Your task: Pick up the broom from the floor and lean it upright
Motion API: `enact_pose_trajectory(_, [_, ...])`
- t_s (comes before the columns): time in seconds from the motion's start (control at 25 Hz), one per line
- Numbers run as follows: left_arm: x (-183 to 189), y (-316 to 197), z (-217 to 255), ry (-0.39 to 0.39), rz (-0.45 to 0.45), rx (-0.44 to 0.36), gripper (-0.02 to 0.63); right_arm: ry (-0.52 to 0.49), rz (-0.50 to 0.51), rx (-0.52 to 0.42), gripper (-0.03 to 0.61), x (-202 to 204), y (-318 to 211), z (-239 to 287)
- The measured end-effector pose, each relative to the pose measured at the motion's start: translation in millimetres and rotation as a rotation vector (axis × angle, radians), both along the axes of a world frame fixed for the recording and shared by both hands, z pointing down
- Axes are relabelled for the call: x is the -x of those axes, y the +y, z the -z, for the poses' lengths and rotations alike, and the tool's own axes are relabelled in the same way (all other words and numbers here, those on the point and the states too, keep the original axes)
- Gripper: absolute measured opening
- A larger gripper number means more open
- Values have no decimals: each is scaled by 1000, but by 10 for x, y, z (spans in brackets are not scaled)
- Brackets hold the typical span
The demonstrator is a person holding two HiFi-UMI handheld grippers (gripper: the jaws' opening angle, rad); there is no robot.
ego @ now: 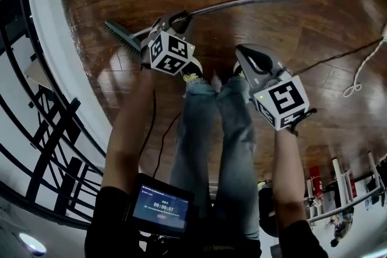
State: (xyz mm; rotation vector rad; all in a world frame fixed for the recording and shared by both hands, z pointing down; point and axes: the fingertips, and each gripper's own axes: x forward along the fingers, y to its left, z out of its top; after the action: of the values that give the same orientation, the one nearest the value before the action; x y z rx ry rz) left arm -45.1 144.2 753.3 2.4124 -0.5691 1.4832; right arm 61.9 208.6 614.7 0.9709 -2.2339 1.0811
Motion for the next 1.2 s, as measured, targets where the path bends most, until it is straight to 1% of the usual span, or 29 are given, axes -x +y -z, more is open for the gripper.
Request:
enact_pose_trajectory(0.12, [125, -126, 406, 68, 82, -3, 112, -31, -61, -45, 3, 52, -260, 407])
enact_pose_trajectory(0.2, [189, -214, 587, 112, 128, -4, 112, -94, -139, -104, 6, 51, -597, 713])
enact_pose_trajectory(0.24, [225, -266, 664, 131, 151, -12, 110, -136, -183, -127, 58, 43, -793, 861])
enact_pose_trajectory(0.28, [265, -309, 737, 146, 176, -19, 110, -174, -226, -145, 202, 31, -982, 997])
enact_pose_trajectory(0.32, [307, -339, 807, 159, 201, -22, 110, -199, -264, -160, 297, 18, -1153, 1119])
enact_pose_trajectory(0.36, [343, -359, 876, 171, 223, -23, 110, -210, -291, -175, 318, 17, -1303, 1222])
enact_pose_trajectory(0.4, [372, -379, 942, 182, 241, -24, 110, -214, -301, -188, 318, 48, -1436, 1303])
enact_pose_trajectory(0.48, [414, -411, 1077, 206, 274, -26, 109, -210, -289, -197, 315, 212, -1658, 1396])
enact_pose_trajectory(0.52, [427, -420, 1151, 220, 288, -28, 109, -203, -284, -195, 303, 318, -1752, 1422])
enact_pose_trajectory(0.56, [434, -434, 1230, 236, 301, -32, 109, -196, -283, -195, 262, 421, -1842, 1453])
enact_pose_trajectory(0.6, [434, -471, 1307, 253, 314, -39, 106, -198, -283, -206, 186, 520, -1940, 1505])
enact_pose_trajectory(0.64, [429, -542, 1376, 271, 328, -50, 104, -209, -275, -232, 125, 623, -2050, 1587])
enact_pose_trajectory(0.68, [424, -641, 1434, 290, 340, -63, 103, -221, -256, -269, 94, 732, -2168, 1687])
enact_pose_trajectory(0.8, [462, -913, 1579, 323, 359, -78, 97, -205, -165, -359, 91, 1079, -2457, 1962])
enact_pose_trajectory(0.92, [497, -1146, 1760, 346, 417, -55, 97, -188, -75, -385, 89, 1312, -2702, 2194])
enact_pose_trajectory(1.04, [366, -1490, 1932, 356, 471, -35, 97, -221, -36, -390, 89, 1292, -3058, 2386])
enact_pose_trajectory(1.2, [238, -2048, 2016, 325, 502, -16, 97, -251, -10, -380, 89, 1219, -3583, 2489])
